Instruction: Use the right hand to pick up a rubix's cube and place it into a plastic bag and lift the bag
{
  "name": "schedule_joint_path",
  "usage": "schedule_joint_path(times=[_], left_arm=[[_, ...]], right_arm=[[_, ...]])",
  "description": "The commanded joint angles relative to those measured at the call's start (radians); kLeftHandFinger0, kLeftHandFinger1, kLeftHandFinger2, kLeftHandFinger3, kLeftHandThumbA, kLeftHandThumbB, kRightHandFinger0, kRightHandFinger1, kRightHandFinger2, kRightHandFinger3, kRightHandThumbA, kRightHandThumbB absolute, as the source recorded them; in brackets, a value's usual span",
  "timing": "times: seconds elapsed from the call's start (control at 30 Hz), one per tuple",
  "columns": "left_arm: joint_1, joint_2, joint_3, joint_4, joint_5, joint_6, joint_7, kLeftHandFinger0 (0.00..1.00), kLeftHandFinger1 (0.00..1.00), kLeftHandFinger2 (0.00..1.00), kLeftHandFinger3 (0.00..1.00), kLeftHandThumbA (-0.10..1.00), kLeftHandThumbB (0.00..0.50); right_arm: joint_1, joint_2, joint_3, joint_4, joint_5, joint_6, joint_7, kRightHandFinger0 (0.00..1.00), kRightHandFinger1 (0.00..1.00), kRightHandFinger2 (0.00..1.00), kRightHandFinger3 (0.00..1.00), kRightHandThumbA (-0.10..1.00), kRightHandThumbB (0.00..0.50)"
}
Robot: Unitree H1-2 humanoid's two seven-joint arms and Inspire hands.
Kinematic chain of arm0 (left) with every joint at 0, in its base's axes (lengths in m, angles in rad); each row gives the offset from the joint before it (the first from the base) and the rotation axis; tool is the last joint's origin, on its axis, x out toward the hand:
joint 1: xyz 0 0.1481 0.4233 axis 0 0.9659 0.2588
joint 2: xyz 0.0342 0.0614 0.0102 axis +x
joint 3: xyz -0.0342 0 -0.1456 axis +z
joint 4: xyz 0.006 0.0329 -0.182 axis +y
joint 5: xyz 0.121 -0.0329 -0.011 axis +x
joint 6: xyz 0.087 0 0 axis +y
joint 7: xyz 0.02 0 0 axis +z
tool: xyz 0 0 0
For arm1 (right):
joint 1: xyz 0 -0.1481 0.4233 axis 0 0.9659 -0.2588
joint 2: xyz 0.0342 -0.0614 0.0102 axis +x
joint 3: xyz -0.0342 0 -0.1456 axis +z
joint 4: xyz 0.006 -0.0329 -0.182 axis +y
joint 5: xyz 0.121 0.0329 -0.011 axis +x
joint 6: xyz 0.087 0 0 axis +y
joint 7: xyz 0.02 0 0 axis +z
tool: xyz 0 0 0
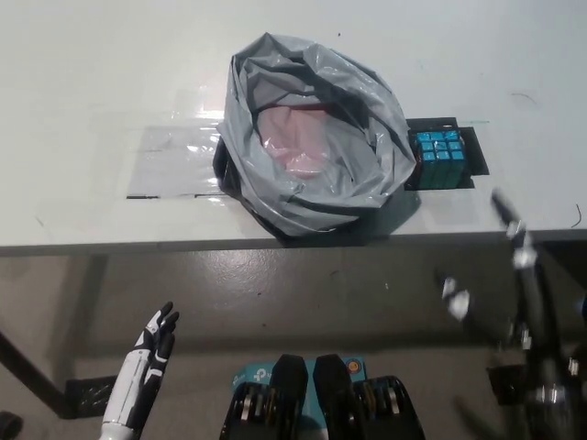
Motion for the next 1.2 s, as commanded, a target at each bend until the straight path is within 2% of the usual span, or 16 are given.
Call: schedule_joint_path(times=[0.0,0.23,0.4,0.6,0.83,0.93,1.17], left_arm=[[0.003,0.006,0.002,-0.034,0.010,-0.058,0.008,1.00,1.00,1.00,1.00,1.00,0.216],[0.005,0.006,0.003,-0.036,0.015,-0.062,0.009,1.00,1.00,1.00,1.00,1.00,0.215],[0.011,0.005,0.007,-0.029,0.012,-0.068,0.011,1.00,1.00,1.00,1.00,1.00,0.223],[0.016,0.001,0.007,-0.030,0.005,-0.066,0.008,1.00,1.00,1.00,1.00,1.00,0.233],[0.016,0.003,0.005,-0.031,0.003,-0.076,0.004,1.00,1.00,1.00,1.00,1.00,0.224],[0.014,0.003,0.004,-0.029,0.006,-0.080,0.005,1.00,1.00,1.00,1.00,1.00,0.226],[0.015,0.002,0.003,-0.032,0.004,-0.075,0.003,1.00,1.00,1.00,1.00,1.00,0.232]], right_arm=[[-0.118,0.001,-0.027,0.040,-0.093,0.076,-0.067,1.00,1.00,1.00,1.00,0.66,0.342],[-0.236,-0.016,-0.034,0.235,-0.116,0.067,-0.133,1.00,1.00,1.00,1.00,0.75,0.314],[-0.283,-0.013,-0.034,0.354,-0.099,0.041,-0.165,1.00,1.00,1.00,1.00,0.78,0.330],[-0.352,-0.021,-0.033,0.546,-0.085,-0.010,-0.228,1.00,1.00,1.00,1.00,0.76,0.343],[-0.409,-0.033,-0.030,0.636,-0.064,0.004,-0.236,1.00,1.00,1.00,1.00,0.76,0.332],[-0.432,-0.034,-0.031,0.654,-0.053,0.012,-0.234,1.00,1.00,1.00,1.00,0.82,0.377],[-0.461,-0.028,-0.030,0.670,-0.056,0.040,-0.248,1.00,1.00,1.00,1.00,0.85,0.393]])
